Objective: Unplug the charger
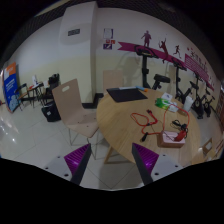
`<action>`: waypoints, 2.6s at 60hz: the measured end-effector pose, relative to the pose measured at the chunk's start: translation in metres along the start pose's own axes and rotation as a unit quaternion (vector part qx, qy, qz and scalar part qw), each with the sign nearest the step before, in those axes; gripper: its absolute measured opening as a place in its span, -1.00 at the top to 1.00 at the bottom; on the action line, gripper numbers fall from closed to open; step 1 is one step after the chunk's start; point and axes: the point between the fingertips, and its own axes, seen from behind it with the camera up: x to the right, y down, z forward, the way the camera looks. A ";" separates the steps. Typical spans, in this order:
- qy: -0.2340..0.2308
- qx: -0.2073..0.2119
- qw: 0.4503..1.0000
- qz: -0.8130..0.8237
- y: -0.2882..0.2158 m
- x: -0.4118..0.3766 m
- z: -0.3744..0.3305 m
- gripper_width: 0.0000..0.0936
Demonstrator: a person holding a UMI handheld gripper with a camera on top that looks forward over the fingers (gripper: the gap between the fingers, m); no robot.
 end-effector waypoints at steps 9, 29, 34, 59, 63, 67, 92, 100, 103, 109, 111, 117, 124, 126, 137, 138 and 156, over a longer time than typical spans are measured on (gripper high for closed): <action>0.004 -0.002 1.000 0.002 0.007 0.013 0.005 -0.82; 0.074 -0.003 0.996 0.045 0.028 0.134 -0.014 -0.83; 0.106 -0.003 0.993 0.055 0.040 0.180 -0.019 -0.83; 0.156 0.027 0.984 0.080 0.079 0.311 -0.021 -0.83; 0.147 0.042 0.985 0.085 0.077 0.315 -0.012 -0.83; 0.139 0.057 0.984 0.092 0.071 0.318 0.005 -0.83; 0.118 0.078 0.986 0.092 0.049 0.357 0.113 -0.84; 0.114 0.079 0.986 0.092 0.041 0.369 0.139 -0.84; 0.110 0.080 0.987 0.089 0.036 0.370 0.147 -0.83; 0.102 0.082 0.988 0.084 0.031 0.371 0.161 -0.84; 0.099 0.083 0.988 0.082 0.029 0.370 0.165 -0.84; 0.096 0.089 0.988 0.076 0.024 0.373 0.172 -0.75; 0.104 0.087 0.988 0.070 0.025 0.379 0.177 0.47; 0.100 0.085 0.989 0.073 0.027 0.377 0.179 0.41; 0.085 0.076 0.990 0.086 0.021 0.376 0.174 0.70; 0.085 0.094 0.987 0.096 0.009 0.378 0.168 0.72; 0.120 0.116 0.979 0.119 -0.089 0.481 0.092 0.75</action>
